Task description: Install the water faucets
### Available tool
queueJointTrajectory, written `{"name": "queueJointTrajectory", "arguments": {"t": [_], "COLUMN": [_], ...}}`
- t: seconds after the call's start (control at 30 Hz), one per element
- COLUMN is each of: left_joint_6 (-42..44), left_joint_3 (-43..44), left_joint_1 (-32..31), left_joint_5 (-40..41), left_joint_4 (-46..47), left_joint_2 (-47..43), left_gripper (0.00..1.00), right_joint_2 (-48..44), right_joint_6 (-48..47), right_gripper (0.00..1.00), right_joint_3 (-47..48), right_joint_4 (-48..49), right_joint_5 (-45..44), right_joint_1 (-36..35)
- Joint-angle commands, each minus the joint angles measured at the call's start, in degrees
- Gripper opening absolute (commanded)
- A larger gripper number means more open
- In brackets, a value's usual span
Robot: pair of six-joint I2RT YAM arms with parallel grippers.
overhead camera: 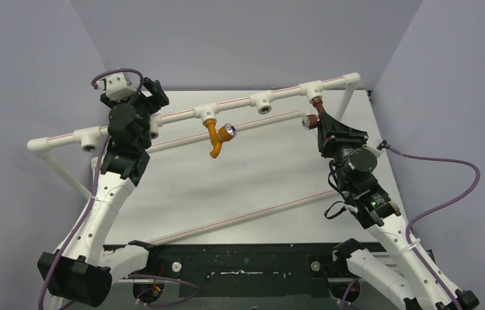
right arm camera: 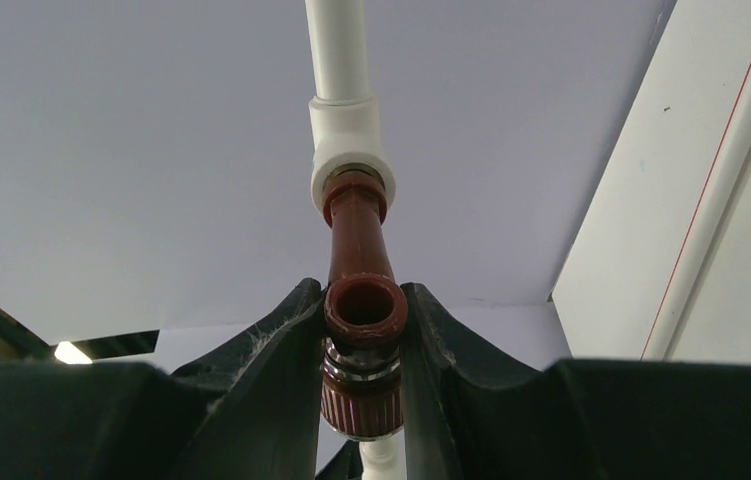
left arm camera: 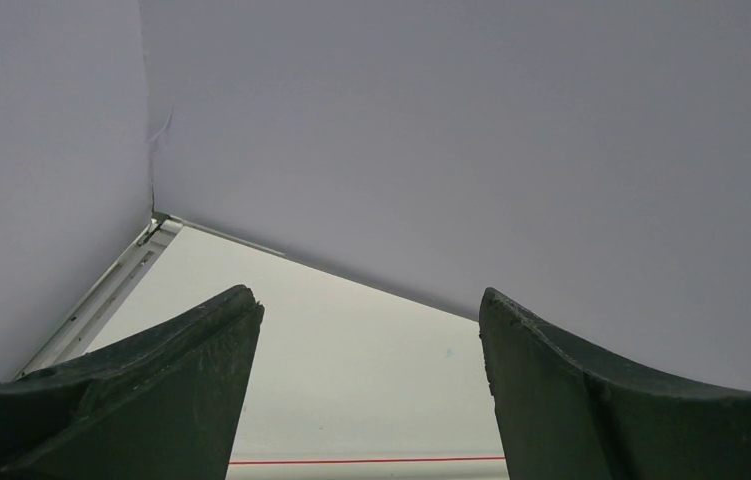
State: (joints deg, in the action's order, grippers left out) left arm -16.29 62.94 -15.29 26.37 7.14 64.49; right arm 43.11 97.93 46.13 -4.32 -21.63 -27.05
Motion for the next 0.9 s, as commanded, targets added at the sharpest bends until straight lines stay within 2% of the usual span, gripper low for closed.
{"name": "queueJointTrajectory", "arguments": {"t": [0.0, 0.17, 0.33, 0.53, 0.87], "left_joint_6": [0.65, 0.65, 0.6, 0.58, 0.47], "left_joint_3": [-4.96, -4.88, -4.97, -4.95, -5.01], "left_joint_1": [-0.71, -0.62, -0.62, -0.64, -0.73], "left_joint_5": [-0.44, -0.6, -0.6, -0.48, -0.75], "left_joint_4": [-15.67, -15.71, -15.75, -15.71, -15.73], "left_joint_2": [3.1, 3.35, 3.37, 3.38, 3.46], "left_gripper": [0.78, 0.78, 0.77, 0.77, 0.77], "right_joint_2": [-1.07, -3.27, -4.72, -6.49, -7.29], "right_joint_6": [1.67, 0.61, -1.49, -9.45, -37.57], "right_gripper": [0.19, 0.55, 0.74, 0.85, 0.86], "right_joint_3": [3.89, 3.79, 4.68, 7.27, 14.83], "right_joint_4": [0.2, -3.38, -7.85, -13.69, -21.55], "right_joint_5": [-1.39, -2.45, -2.37, -2.41, -1.94], "right_joint_1": [-0.26, -0.28, -0.23, -0.22, -0.28]}}
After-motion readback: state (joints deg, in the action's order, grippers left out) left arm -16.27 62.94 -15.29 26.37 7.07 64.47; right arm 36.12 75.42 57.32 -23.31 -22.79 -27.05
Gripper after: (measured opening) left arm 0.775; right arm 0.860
